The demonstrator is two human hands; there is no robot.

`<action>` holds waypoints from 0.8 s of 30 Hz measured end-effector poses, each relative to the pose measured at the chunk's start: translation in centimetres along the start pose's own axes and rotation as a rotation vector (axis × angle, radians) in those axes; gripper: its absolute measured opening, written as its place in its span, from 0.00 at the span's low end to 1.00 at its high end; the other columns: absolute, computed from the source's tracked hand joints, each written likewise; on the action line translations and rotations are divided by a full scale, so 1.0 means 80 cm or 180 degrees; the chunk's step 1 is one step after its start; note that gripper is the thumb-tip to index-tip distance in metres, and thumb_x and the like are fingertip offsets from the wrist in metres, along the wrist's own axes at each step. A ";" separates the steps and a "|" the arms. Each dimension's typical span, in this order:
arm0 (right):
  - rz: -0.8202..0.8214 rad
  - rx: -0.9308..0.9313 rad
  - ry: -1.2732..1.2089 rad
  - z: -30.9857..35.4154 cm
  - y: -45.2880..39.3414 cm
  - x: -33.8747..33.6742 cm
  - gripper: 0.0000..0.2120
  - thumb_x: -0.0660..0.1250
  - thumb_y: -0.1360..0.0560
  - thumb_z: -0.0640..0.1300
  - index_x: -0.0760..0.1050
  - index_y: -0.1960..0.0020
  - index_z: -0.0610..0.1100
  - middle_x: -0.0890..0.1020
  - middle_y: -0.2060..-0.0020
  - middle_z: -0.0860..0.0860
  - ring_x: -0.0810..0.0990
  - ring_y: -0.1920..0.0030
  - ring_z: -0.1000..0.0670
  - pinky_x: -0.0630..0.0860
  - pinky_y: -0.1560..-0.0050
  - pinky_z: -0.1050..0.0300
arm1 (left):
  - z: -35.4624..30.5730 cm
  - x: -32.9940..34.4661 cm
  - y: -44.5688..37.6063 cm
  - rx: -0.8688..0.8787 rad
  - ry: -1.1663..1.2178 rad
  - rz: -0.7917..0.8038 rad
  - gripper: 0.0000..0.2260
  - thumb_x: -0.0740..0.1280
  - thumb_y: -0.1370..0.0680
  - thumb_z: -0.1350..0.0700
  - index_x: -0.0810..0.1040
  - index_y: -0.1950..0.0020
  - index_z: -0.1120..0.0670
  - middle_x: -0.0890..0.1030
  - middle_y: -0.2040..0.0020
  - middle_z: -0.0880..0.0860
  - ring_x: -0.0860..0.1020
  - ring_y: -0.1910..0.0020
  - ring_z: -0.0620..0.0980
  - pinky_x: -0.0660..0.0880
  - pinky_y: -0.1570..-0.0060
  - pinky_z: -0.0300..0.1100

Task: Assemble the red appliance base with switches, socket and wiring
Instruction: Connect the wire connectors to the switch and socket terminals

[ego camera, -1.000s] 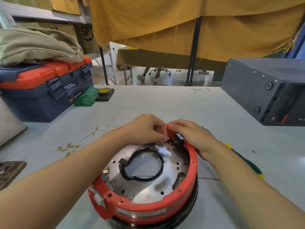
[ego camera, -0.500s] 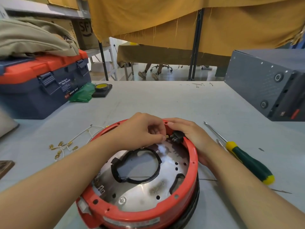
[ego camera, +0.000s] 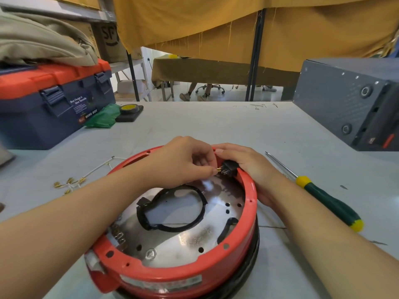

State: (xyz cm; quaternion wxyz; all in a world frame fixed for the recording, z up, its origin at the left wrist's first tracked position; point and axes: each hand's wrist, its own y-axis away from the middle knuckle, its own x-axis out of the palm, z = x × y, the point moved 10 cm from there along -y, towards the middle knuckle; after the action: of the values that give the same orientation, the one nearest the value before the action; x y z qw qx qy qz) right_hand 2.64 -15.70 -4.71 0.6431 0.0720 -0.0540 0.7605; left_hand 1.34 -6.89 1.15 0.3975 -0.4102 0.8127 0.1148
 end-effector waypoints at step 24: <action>-0.0099 0.0033 0.0098 -0.001 0.000 -0.002 0.11 0.62 0.23 0.37 0.79 0.44 0.36 0.82 0.49 0.36 0.81 0.48 0.39 0.74 0.37 0.43 | -0.003 -0.001 0.001 -0.0013 -0.0116 -0.0246 0.05 0.69 0.28 0.62 0.78 0.64 0.56 0.78 0.74 0.45 0.72 0.74 0.38 0.69 0.69 0.30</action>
State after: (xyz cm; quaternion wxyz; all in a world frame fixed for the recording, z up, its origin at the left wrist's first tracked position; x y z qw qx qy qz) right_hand 2.63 -15.87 -4.84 0.6551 0.0644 -0.0390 0.7518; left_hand 1.16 -6.90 1.37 0.4155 -0.4400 0.7886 0.1085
